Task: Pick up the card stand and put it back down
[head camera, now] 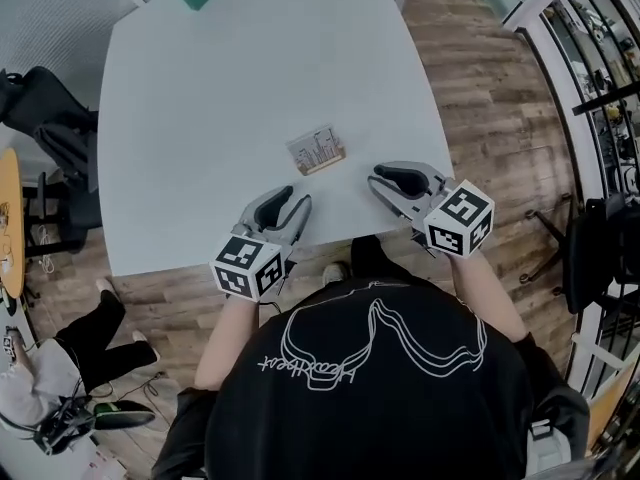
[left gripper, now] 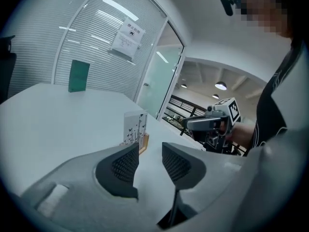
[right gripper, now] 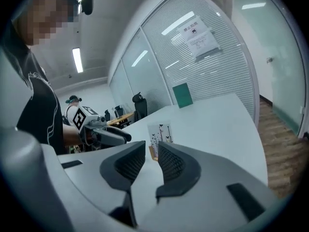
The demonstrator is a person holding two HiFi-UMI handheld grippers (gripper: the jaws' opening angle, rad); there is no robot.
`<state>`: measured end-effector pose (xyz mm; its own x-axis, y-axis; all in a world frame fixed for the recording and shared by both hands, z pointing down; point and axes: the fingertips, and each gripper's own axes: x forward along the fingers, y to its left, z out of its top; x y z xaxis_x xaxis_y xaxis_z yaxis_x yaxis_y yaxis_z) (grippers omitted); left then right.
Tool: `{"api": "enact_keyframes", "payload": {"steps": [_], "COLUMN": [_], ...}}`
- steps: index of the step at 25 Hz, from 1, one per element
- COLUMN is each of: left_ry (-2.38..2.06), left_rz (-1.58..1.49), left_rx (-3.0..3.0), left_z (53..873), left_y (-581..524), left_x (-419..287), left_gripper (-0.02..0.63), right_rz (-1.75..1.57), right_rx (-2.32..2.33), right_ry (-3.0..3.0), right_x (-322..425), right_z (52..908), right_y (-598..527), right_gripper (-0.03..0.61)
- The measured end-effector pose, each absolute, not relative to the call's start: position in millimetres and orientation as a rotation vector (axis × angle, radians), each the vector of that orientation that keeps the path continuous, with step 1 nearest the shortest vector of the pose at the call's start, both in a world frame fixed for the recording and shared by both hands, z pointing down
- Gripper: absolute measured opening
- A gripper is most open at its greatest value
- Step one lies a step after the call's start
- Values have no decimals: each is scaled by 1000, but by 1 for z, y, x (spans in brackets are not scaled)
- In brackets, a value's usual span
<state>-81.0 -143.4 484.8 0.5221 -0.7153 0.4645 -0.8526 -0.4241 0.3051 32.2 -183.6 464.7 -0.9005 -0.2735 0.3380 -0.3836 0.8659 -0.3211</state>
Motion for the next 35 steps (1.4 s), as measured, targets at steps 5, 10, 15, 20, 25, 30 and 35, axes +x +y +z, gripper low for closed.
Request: {"api": "enact_keyframes", "payload": {"steps": [5,10,15,20,25,30,35], "left_ry": [-1296,-1286,-1283,-1234,-1226,-1229,-1232], "left_rz": [344,321,337,371,390,402,392], "left_rx": [2205,2152,2137,2136,2143,2140,2135], "left_z": [504,522,535,552,562,571,571], "left_y": [-164,-180,-190,-195,-202,-207,-209], "left_x": [-96,-107,-109,-116,-112,-113,-112], "left_gripper": [152,159,162,163,163,163,162], "right_rz": [491,513,368,329,359,349,389], "right_rx": [411,351,268,241,222,187,171], "right_ry": [-2684,-2652,-2611,-2565,-2540,-2524,-2526], "right_x": [14,-2,-19,-34,-36,-45,-48], "right_z": [489,511,528,545,558,567,571], "right_y": [-204,-222,-232,-246,-255,-255,-250], "right_gripper": [153,178,190,190,190,190,186]}}
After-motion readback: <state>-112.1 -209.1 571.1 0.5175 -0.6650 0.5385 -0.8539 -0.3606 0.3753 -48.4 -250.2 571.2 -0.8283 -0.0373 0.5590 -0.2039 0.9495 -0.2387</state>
